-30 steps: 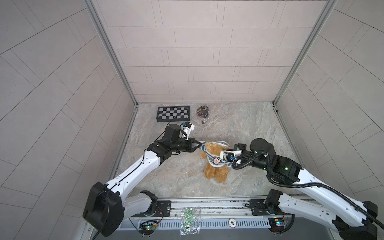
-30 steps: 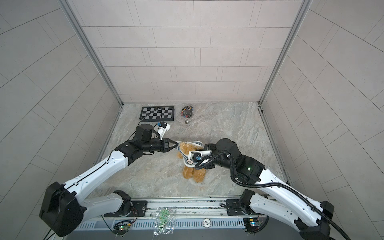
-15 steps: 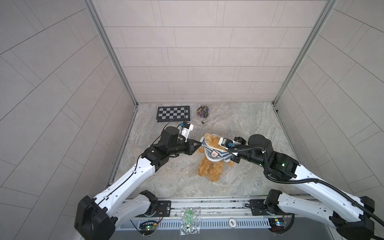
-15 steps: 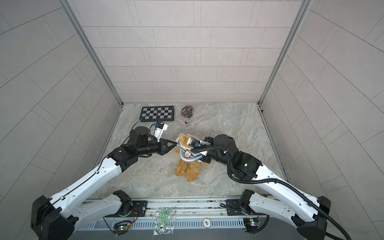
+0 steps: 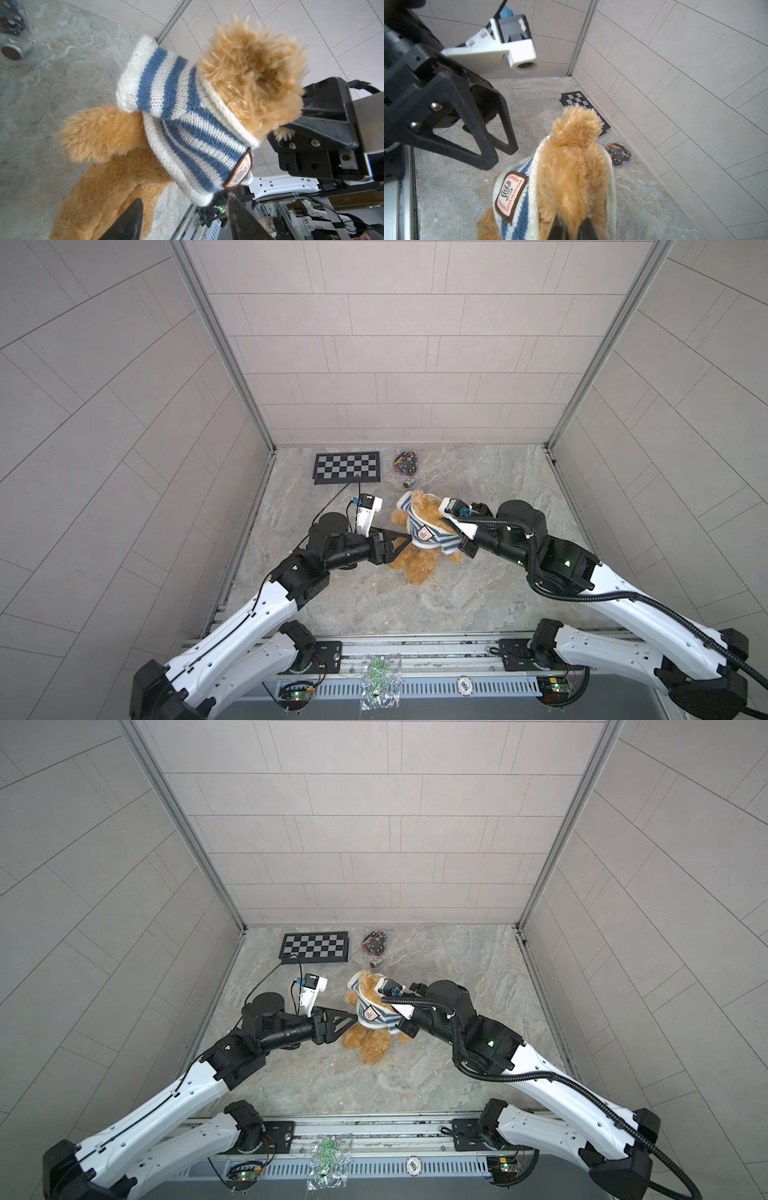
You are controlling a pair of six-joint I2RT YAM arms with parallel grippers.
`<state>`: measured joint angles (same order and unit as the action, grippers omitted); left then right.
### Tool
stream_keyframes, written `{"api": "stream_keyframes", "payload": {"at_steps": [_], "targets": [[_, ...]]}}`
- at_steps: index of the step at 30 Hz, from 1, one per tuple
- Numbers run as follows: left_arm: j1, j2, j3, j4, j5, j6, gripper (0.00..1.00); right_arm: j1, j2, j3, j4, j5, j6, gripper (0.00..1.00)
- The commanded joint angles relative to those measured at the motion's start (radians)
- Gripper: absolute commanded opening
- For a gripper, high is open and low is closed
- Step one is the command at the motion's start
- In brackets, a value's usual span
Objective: Dress the teddy bear
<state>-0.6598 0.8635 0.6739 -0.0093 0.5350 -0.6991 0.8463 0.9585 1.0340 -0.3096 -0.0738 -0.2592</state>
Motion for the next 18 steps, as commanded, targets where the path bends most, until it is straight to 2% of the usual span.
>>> {"api": "stream_keyframes", "payload": {"at_steps": [1,7,13,18], "targets": [[-0.016,0.018,-0.023,0.140,-0.016,-0.066,0.64,0.004,-0.001,0.031,0.061,-0.007,0.039,0.00],[-0.019,0.048,-0.025,0.190,-0.040,-0.089,0.48,0.004,0.006,0.034,0.069,-0.009,0.053,0.00],[-0.032,0.074,-0.040,0.228,-0.040,-0.114,0.21,0.004,0.016,0.026,0.089,0.014,0.087,0.00],[-0.047,0.091,-0.051,0.261,-0.043,-0.134,0.13,0.005,0.031,0.027,0.099,0.034,0.110,0.00]]}}
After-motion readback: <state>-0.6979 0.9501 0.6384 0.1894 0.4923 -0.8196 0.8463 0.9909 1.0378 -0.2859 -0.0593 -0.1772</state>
